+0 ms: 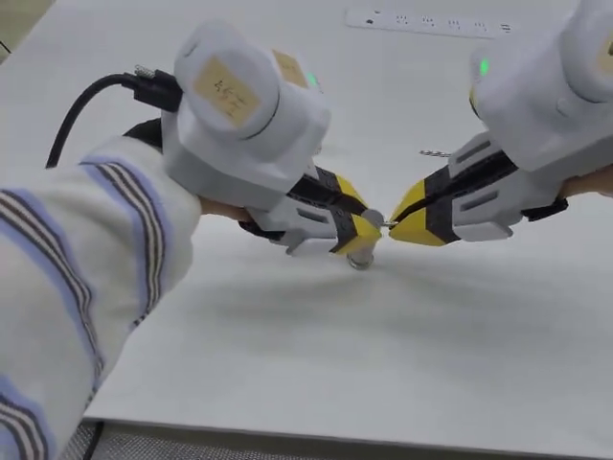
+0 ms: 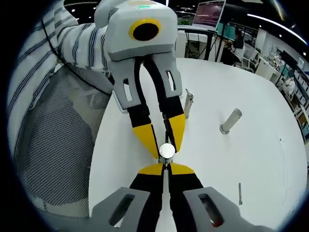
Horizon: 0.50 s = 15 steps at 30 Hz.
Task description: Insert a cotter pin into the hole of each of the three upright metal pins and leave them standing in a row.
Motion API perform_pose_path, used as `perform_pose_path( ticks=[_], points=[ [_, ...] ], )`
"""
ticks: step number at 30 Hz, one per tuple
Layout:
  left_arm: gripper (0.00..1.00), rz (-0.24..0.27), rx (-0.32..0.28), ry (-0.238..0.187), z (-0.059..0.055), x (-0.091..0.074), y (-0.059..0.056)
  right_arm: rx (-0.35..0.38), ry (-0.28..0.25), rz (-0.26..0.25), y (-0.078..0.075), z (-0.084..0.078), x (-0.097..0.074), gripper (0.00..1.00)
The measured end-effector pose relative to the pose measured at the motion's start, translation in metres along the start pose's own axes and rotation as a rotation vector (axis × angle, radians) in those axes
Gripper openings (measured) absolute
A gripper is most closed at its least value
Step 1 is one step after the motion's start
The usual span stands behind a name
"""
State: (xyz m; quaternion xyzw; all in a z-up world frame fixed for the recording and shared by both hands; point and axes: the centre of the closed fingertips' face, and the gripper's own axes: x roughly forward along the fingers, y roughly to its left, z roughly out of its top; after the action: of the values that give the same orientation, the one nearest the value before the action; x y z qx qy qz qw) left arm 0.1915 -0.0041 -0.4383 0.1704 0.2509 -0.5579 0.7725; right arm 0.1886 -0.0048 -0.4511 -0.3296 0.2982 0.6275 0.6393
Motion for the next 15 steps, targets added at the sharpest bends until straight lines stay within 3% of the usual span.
perform_pose_path(
  ticks=[1,2,6,12,15],
  points=[
    [0.09,0.004,-0.004,0.001,0.0,0.0,0.001,-0.057,-0.022,-0.027,-0.003,0.001,0.002,0.0],
    [0.09,0.006,-0.008,0.002,0.0,0.0,0.001,-0.068,-0.05,-0.047,-0.004,0.005,0.0,0.0],
    [0.09,0.009,-0.005,0.001,0.0,0.0,0.002,-0.013,-0.051,-0.058,-0.008,0.002,-0.008,0.16],
    [0.1,0.013,-0.003,0.001,0.0,0.0,0.003,-0.003,-0.056,-0.052,-0.005,0.0,-0.012,0.0],
    [0.1,0.015,-0.002,0.002,0.0,0.001,0.002,-0.012,-0.06,-0.046,-0.003,0.001,-0.011,0.0]
  ],
)
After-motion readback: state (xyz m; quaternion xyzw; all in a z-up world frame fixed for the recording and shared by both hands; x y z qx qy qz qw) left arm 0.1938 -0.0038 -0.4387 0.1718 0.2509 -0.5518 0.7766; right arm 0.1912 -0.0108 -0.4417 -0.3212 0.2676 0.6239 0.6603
